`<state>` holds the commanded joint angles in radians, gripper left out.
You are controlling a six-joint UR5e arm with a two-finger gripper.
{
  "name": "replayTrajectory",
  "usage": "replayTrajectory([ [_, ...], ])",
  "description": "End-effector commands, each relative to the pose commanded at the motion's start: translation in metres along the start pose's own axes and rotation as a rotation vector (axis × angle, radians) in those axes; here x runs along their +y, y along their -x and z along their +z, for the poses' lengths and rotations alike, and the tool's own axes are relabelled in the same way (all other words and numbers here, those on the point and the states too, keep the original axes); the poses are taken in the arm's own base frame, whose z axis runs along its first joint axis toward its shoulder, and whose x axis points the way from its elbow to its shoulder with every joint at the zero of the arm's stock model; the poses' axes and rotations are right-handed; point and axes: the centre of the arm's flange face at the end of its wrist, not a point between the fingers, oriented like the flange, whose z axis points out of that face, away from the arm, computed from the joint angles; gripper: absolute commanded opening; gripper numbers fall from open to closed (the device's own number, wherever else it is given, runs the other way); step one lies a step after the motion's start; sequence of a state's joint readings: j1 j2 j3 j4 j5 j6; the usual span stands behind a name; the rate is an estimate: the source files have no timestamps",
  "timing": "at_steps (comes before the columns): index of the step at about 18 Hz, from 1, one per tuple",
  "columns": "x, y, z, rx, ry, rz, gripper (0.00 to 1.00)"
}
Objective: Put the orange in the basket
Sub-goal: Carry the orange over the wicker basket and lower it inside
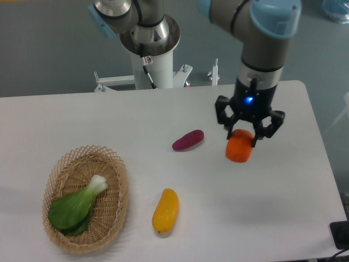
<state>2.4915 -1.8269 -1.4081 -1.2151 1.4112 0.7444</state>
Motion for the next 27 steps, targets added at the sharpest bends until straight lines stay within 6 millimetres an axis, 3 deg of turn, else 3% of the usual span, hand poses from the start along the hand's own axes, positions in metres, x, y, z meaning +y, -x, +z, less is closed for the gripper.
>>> replayTrajectory([
  [6,-0.051,-0.101,0.031,0.059,0.005,-0.082,0.56],
  [8,-0.065,-0.140,0.040,0.086,0.012,-0.021,0.56],
  [10,-0.074,-0.156,0.064,0.100,0.021,-0.005,0.56],
  [12,-0.087,-0.183,0.087,0.106,0.018,0.005,0.56],
  [15,-0.100,-0.209,0.129,0.101,0.024,-0.016,0.56],
  [19,-0.105,-0.238,0.133,0.112,0.027,-0.013,0.56],
  [24,-0.112,-0.255,0.178,0.117,0.044,0.009,0.58],
  [27,-0.112,-0.264,0.193,0.109,0.063,0.022,0.59],
])
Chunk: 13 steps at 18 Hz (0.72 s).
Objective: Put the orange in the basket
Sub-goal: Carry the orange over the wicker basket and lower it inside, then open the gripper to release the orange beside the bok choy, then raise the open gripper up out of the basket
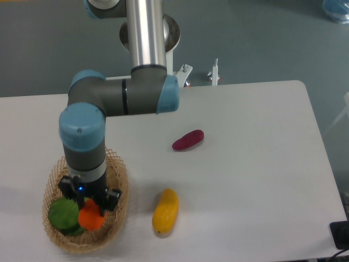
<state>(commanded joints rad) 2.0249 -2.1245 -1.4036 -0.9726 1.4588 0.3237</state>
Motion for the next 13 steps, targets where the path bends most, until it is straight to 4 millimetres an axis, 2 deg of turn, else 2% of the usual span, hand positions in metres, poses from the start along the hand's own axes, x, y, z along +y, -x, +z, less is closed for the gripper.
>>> replayTrajectory([
  [2,0.001,-0.003,0.011,-0.009,0.020,0.006,0.59],
  [8,-0.002,-0.003,0.021,-0.012,0.020,0.011,0.61],
  [9,-0.002,-0.001,0.021,-0.030,0.019,0.014,0.84],
  [12,-0.002,-0.001,0.015,-0.048,0.018,0.021,0.97],
  [13,-0.003,0.000,0.011,-0.051,0.010,0.025,0.99],
])
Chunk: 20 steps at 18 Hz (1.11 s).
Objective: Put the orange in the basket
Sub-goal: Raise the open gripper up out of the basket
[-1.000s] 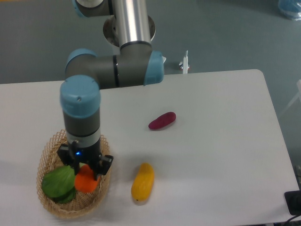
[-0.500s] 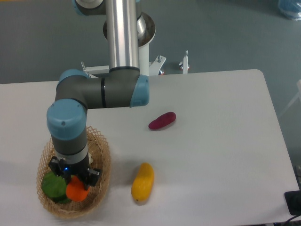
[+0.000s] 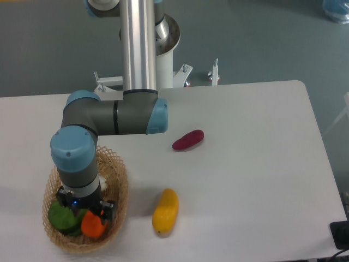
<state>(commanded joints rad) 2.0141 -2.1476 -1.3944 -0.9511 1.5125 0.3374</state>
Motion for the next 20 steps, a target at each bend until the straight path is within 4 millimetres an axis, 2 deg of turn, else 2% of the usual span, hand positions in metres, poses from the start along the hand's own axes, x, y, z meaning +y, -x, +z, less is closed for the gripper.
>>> replayTrajectory([
  [2,-0.006,0.001,-0.016,-0.011,-0.025,0.005,1.00],
  [6,-0.003,0.007,-0.031,-0.016,-0.034,-0.001,1.00],
  [10,0.002,0.042,-0.055,-0.038,-0.063,-0.032,1.00],
  [13,0.009,0.051,-0.068,-0.041,-0.063,-0.015,1.00],
  [18,0.027,0.084,-0.091,-0.046,-0.044,-0.008,1.00],
  [20,0.031,0.090,-0.094,-0.045,-0.030,0.016,1.00],
])
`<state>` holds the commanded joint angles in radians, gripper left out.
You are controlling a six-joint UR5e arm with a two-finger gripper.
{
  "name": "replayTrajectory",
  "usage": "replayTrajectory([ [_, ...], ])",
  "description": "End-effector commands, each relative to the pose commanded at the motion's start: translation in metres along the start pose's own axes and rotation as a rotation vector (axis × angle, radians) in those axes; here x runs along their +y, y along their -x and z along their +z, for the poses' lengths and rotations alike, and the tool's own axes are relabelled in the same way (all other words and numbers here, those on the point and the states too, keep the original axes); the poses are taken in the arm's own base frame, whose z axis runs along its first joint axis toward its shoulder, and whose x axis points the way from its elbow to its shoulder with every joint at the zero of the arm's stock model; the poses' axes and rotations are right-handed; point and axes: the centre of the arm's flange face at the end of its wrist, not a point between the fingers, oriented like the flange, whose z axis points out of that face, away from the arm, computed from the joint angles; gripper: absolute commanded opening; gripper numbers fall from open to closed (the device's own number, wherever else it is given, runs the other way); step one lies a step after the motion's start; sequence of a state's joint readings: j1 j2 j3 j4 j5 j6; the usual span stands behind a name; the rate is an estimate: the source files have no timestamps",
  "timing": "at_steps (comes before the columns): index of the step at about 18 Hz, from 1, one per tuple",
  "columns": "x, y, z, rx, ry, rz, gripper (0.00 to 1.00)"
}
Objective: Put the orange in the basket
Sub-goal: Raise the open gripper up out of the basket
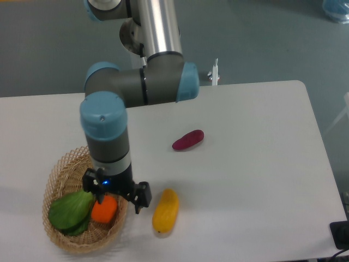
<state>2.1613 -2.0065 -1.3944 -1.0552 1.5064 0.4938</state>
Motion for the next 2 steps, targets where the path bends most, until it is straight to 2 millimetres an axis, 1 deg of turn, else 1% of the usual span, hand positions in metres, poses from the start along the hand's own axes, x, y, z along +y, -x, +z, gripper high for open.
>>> replayTrajectory([
  [2,0.0058,0.0057,-0.0002,0.004,0.022,0.010,1.00],
])
